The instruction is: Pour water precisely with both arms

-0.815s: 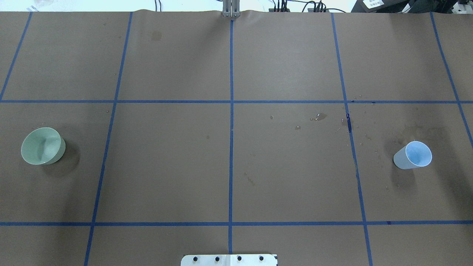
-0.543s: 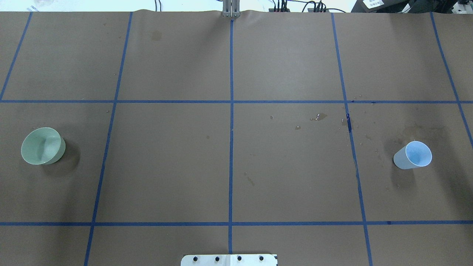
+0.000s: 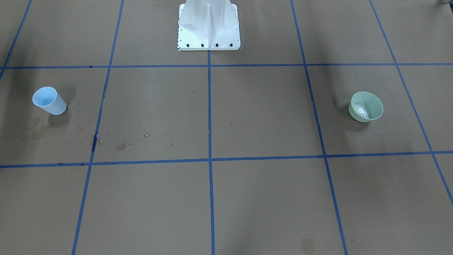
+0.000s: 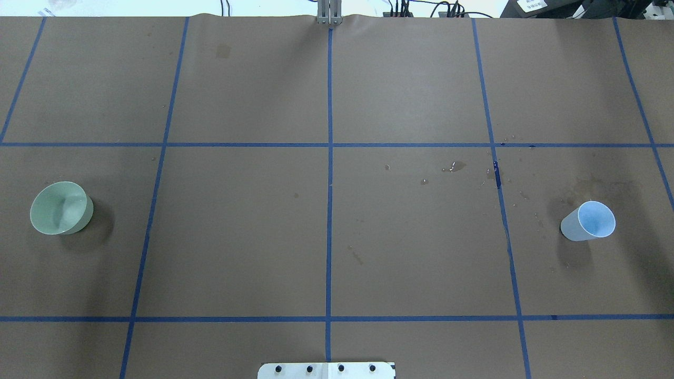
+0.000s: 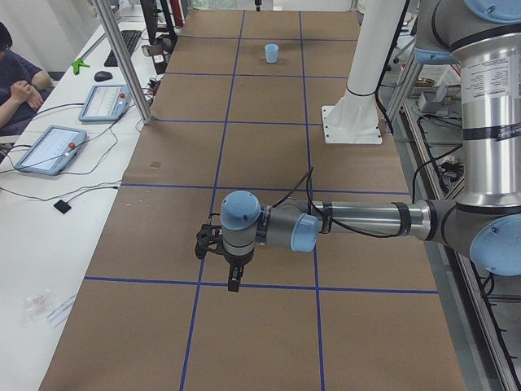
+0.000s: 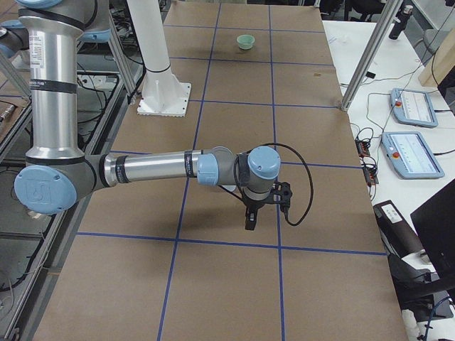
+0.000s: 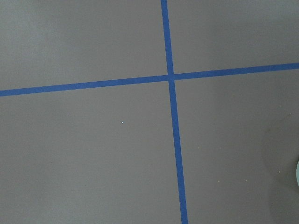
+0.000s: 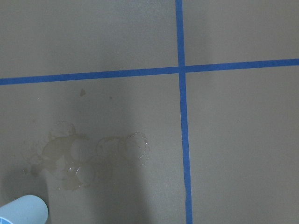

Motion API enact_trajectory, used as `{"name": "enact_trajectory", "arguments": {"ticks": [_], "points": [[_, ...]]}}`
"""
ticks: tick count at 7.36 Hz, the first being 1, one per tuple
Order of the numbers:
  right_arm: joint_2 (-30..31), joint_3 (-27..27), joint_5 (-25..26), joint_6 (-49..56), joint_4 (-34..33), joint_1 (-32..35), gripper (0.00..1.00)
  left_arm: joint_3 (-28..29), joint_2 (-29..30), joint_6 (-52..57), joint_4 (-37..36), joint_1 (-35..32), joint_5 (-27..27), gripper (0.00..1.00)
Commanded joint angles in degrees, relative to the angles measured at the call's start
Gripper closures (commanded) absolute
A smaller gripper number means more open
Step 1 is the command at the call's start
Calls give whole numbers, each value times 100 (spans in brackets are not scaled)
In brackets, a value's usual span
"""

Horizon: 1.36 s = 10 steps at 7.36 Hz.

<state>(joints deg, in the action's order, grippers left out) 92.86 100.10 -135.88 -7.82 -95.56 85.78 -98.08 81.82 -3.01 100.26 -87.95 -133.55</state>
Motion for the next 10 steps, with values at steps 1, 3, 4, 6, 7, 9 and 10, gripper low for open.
{"name": "enact_trajectory", "arguments": {"ticks": [1, 3, 4, 6, 7, 9, 10], "points": [[-13, 36, -9, 0, 11, 0, 0, 51, 236, -103, 29, 6, -30, 0], [-49, 45, -9, -27, 11, 0, 0, 104, 229, -1062, 395, 93, -117, 0], [-49, 45, -35, 0, 20, 0, 0, 200, 151, -2070, 1251, 477, -231, 0], [-49, 45, -44, 9, 20, 0, 0, 428, 97, -4041, 2834, 1443, -180, 0], [-23, 19, -35, 17, 20, 0, 0, 604, 97, -4302, 3198, 1795, -171, 0], [-13, 89, -44, 17, 11, 0, 0, 614, 97, -4365, 3228, 2254, -101, 0], [-13, 89, -44, 17, 11, 0, 0, 614, 88, -4375, 3237, 2317, -101, 0]]}}
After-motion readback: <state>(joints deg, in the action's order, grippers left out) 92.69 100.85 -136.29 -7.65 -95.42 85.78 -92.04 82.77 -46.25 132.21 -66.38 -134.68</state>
